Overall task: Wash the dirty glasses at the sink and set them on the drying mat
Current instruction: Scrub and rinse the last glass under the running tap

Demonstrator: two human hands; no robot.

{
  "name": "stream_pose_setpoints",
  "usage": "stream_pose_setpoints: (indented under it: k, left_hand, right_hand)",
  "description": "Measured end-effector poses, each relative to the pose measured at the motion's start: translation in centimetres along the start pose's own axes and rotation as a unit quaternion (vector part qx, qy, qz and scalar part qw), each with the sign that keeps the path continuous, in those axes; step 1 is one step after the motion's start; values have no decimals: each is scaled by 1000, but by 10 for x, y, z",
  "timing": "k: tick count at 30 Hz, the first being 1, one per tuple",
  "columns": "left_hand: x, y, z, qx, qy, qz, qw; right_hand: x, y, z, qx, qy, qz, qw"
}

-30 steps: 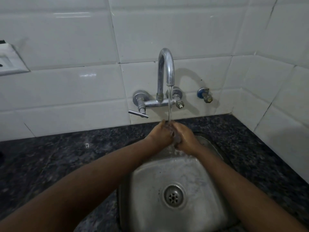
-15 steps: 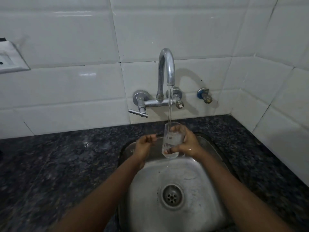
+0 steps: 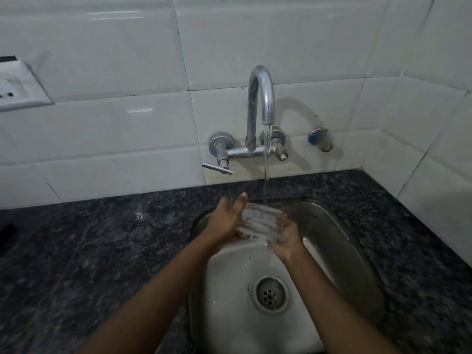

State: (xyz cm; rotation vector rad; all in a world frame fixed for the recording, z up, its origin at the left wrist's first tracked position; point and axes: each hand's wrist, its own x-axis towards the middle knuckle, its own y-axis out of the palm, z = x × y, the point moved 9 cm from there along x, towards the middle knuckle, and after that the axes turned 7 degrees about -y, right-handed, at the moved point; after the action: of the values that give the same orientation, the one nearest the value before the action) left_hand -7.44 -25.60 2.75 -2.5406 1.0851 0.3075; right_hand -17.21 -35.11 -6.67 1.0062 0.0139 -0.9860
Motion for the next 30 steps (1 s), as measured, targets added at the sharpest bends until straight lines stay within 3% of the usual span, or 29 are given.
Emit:
stream_pose_setpoints:
  k: [2, 4, 7, 11, 14, 16, 18, 19, 21, 23, 26, 28, 30]
  left_hand:
    - [-5, -16, -14, 110, 69, -71, 989]
    - [-2, -31, -13, 119, 73, -105, 985]
    - [12, -45, 20, -63, -23, -101, 993]
    - [16, -12, 66, -299, -169, -18, 939]
    - [10, 25, 71, -325, -201, 61, 922]
    - [7, 44, 70, -327, -216, 77, 917]
    - [6, 60, 69, -359, -232, 94, 899]
    - [7, 65, 68, -372, -234, 97, 893]
    - [9, 69, 69, -369, -237, 97, 894]
    - [13, 70, 69, -345, -229, 89, 906]
    - [15, 70, 57, -339, -170, 67, 923]
    - [15, 54, 47, -280, -74, -10, 957]
    - [2, 25, 28, -165, 79, -130, 974]
  right_hand:
    - [0, 3, -15, -3, 53, 9, 999]
    - [1, 2, -21, -15, 57, -7, 998]
    - [0, 3, -19, -28, 66, -18, 997]
    - [-25, 64, -7, -106, 84, 122, 983]
    - [-40, 96, 13, -371, -11, 193, 908]
    - [-40, 93, 46, -511, -169, 137, 832]
    - [-49, 79, 88, -576, -356, 27, 735]
    - [-56, 70, 100, -593, -406, -15, 695]
    - [-53, 58, 99, -645, -393, 7, 655]
    - [-46, 55, 85, -639, -338, 84, 686]
    - [-45, 60, 93, -535, -331, 89, 772]
    - [-41, 64, 102, -516, -331, 73, 787]
    - [-41, 76, 103, -538, -322, 103, 772]
